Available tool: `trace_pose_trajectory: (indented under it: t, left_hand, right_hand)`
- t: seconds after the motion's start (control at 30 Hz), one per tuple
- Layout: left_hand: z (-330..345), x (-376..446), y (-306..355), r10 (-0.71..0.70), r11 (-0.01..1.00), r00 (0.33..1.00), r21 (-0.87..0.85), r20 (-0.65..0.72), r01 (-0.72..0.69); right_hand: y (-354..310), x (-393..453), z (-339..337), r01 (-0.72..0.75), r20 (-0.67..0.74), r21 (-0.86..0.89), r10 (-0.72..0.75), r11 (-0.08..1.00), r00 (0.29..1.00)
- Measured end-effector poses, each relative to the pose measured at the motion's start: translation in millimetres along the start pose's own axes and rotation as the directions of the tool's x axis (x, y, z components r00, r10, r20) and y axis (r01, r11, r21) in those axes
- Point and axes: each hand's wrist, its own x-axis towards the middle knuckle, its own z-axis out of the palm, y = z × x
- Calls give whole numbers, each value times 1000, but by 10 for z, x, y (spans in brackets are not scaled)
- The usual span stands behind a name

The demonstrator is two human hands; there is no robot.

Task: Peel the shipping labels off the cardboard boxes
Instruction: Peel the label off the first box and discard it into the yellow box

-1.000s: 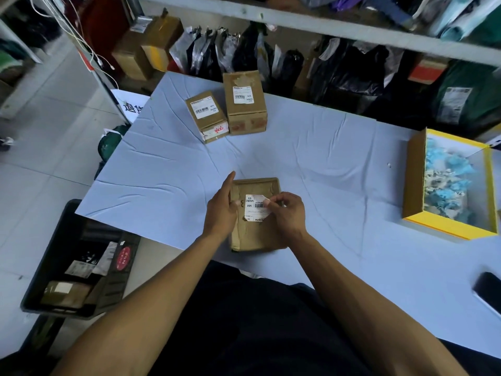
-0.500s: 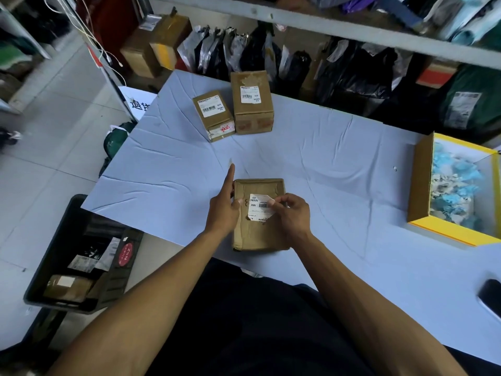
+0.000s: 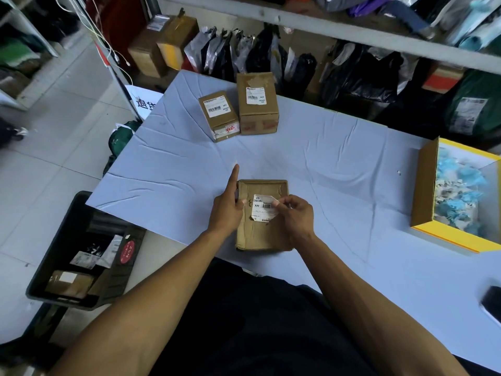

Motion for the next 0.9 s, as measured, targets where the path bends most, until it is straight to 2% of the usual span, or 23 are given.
trace_pose_trajectory:
  t: [0.47,0.9]
  left_hand:
    - [-61,-64,113,-11,1000,1000,29,-4,11]
    - [-55,-91,144,-20,999,1000,24,-9,21]
  right_hand:
    - [-8,-18,-15,12,26,17,-12,1000,1000]
    - [-14,29,-35,-120,89,112,111,986,990]
